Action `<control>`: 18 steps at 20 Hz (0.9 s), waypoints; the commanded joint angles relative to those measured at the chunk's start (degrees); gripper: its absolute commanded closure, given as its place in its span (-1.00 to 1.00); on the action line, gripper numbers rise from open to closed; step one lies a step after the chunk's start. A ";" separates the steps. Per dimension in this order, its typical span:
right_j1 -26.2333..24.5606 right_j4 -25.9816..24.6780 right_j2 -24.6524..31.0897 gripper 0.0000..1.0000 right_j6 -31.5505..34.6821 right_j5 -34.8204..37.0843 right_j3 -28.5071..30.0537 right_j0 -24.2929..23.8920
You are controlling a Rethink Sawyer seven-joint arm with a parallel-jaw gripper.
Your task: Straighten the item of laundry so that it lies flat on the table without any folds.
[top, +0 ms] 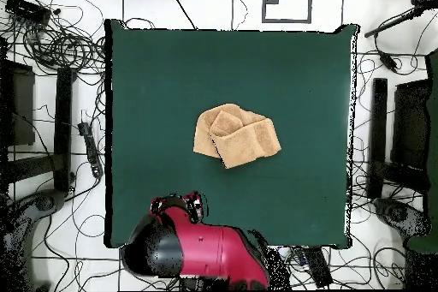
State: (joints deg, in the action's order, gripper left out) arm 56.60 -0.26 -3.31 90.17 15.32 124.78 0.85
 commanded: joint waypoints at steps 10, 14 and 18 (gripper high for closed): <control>-21.94 0.32 1.99 -1.00 11.85 -14.27 -0.22 -0.75; -26.89 -0.30 2.15 -1.00 11.05 -16.44 -2.44 -0.79; -30.49 0.20 1.82 -1.00 10.58 -17.52 -5.23 -0.20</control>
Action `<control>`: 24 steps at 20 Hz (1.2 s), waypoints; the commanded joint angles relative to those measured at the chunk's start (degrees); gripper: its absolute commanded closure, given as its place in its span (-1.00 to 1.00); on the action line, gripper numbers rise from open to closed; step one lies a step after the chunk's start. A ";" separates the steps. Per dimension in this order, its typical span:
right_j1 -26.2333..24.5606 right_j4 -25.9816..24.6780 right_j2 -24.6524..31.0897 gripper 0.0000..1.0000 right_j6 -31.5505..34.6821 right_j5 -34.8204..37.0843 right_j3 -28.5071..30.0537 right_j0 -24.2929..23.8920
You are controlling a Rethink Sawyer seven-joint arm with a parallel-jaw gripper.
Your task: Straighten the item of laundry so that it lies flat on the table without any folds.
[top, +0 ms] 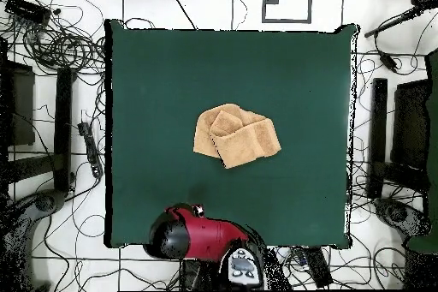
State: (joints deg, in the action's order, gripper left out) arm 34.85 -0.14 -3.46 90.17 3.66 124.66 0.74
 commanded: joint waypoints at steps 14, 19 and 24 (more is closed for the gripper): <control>-10.08 1.06 2.02 -1.00 9.48 -3.17 -7.08 0.24; -9.32 0.94 2.20 -1.00 9.47 -2.84 -6.47 0.01; -8.61 0.85 2.16 -1.00 9.46 -2.48 -5.93 -0.04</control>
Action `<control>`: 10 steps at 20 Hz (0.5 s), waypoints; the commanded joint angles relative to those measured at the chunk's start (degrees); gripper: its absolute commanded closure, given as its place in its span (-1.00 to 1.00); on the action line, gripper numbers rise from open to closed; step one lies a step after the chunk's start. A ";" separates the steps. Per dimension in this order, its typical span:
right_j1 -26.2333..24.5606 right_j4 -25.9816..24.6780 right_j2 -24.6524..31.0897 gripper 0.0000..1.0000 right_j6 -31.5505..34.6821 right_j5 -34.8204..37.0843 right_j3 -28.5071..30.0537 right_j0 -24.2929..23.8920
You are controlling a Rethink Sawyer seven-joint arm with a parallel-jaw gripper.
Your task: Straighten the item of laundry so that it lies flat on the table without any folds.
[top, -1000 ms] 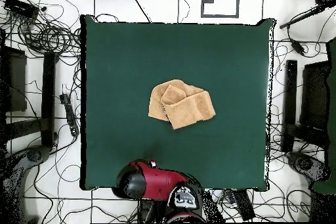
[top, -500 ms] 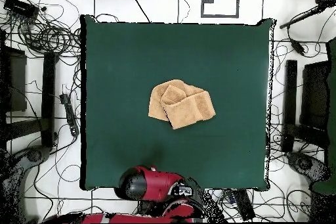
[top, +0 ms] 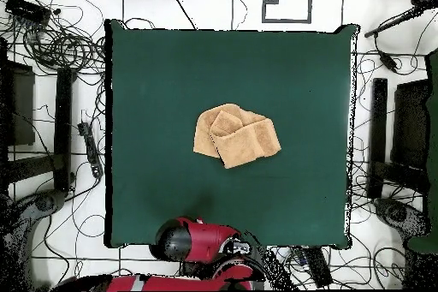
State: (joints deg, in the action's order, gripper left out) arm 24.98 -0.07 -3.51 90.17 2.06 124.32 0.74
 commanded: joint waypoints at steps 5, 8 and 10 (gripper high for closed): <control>1.51 0.99 2.26 -1.00 9.52 -0.43 -5.61 0.17; 1.35 1.21 2.20 -1.00 9.37 0.15 -6.13 0.47; 1.25 1.48 2.16 -1.00 9.53 0.25 -6.36 0.54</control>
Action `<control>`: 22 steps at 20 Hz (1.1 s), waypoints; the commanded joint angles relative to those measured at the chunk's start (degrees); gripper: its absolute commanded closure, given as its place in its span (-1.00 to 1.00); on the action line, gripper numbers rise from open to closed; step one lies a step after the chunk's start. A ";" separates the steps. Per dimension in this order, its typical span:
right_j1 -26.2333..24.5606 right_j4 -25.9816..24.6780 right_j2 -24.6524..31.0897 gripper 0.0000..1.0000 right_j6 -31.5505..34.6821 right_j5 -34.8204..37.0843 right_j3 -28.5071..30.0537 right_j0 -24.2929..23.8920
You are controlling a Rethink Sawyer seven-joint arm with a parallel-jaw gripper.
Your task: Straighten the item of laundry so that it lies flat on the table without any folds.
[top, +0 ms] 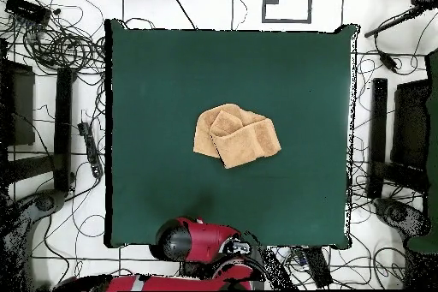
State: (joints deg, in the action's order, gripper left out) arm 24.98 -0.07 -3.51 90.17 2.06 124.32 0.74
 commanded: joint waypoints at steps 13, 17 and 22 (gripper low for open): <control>-1.65 5.43 1.68 -1.00 10.58 2.12 -14.77 1.14; -1.49 6.10 2.13 -1.00 10.49 5.11 -17.26 1.04; -2.79 6.09 1.66 -1.00 10.70 7.09 -20.51 1.85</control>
State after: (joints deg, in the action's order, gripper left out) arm 24.36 -0.09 -3.75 90.17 9.53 119.47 1.18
